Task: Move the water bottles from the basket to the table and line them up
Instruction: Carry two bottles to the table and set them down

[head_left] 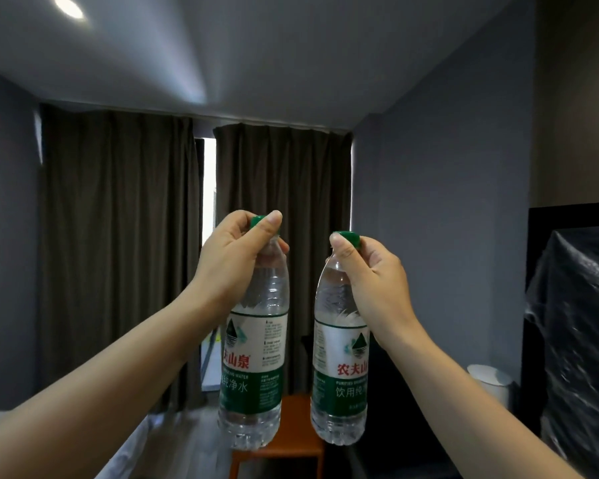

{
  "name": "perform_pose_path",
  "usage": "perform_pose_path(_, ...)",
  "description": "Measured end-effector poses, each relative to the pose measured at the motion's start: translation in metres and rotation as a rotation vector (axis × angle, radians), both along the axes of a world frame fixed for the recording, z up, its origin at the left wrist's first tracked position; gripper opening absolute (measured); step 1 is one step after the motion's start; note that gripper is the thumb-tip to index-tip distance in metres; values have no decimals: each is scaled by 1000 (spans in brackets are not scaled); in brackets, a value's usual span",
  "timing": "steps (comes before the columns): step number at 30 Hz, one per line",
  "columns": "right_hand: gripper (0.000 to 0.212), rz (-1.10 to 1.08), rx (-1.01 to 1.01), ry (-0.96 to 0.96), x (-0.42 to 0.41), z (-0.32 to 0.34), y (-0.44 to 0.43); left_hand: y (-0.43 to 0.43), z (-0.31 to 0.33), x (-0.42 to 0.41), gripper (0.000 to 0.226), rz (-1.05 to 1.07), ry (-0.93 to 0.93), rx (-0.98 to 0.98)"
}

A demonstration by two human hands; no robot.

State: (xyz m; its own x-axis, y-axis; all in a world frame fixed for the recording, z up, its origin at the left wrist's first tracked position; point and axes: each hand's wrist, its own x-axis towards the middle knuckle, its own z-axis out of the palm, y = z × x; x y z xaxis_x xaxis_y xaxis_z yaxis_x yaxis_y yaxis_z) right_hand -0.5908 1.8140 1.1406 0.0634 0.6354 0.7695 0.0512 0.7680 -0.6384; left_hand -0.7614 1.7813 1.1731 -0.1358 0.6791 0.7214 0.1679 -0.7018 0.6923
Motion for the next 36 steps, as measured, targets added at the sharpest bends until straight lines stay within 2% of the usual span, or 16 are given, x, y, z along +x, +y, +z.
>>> perform_pose_path(5,22,-48,0,16,-10,1,78,91,-4,-11,28,-42,-22,-22)
perform_pose_path(13,23,-82,-18,28,-3,-13,225,246,-17,-5,28,-69,-16,-11)
perform_pose_path(25,33,-190,3,1,20,3,420,453,-15,17,29,-86,-39,-15)
perform_pose_path(36,25,-306,-15,33,23,-2,594,648,-20,19,35,-193,-17,-48)
